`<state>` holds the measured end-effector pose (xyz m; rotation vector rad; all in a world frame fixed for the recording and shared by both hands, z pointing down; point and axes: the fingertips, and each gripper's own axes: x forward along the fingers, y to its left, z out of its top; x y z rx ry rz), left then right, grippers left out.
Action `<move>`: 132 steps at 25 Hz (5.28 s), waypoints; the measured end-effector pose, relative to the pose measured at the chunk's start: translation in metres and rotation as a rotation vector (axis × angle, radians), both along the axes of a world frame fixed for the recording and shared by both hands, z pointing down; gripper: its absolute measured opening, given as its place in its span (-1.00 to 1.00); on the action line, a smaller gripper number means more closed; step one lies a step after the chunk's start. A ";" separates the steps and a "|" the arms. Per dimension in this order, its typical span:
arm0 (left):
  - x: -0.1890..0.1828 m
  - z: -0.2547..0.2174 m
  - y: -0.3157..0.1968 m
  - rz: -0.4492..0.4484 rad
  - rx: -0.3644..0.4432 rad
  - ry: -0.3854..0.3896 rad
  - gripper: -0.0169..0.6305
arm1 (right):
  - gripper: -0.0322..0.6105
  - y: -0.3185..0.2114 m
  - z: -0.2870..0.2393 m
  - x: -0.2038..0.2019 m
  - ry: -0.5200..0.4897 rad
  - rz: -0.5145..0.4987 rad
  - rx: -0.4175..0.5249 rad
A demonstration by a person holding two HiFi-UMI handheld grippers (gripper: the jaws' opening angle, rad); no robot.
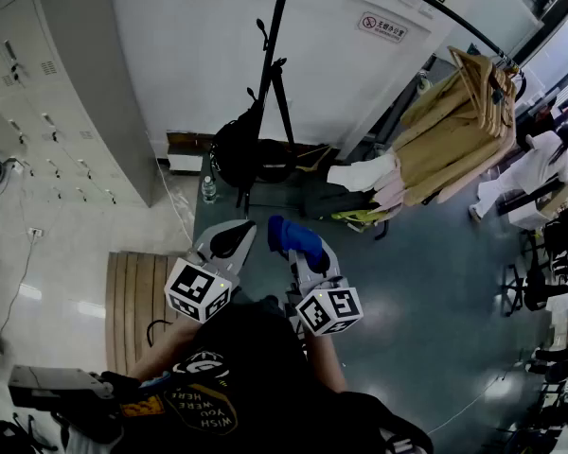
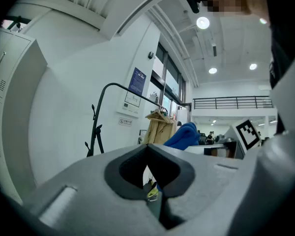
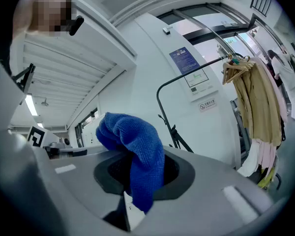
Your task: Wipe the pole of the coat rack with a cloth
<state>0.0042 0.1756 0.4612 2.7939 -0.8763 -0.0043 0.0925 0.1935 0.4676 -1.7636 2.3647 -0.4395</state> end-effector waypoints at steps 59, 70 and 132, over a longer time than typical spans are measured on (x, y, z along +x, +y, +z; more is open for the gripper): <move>0.065 -0.065 -0.392 -0.002 0.097 0.004 -0.94 | -0.65 -0.528 -0.368 0.151 0.251 0.346 0.577; 0.037 -0.062 -0.408 0.002 0.087 0.035 -0.94 | -0.64 -0.548 -0.220 0.017 0.456 0.167 0.525; 0.031 -0.091 -0.404 0.000 0.144 0.056 -0.94 | -0.66 -0.573 -0.299 0.071 0.283 0.198 0.463</move>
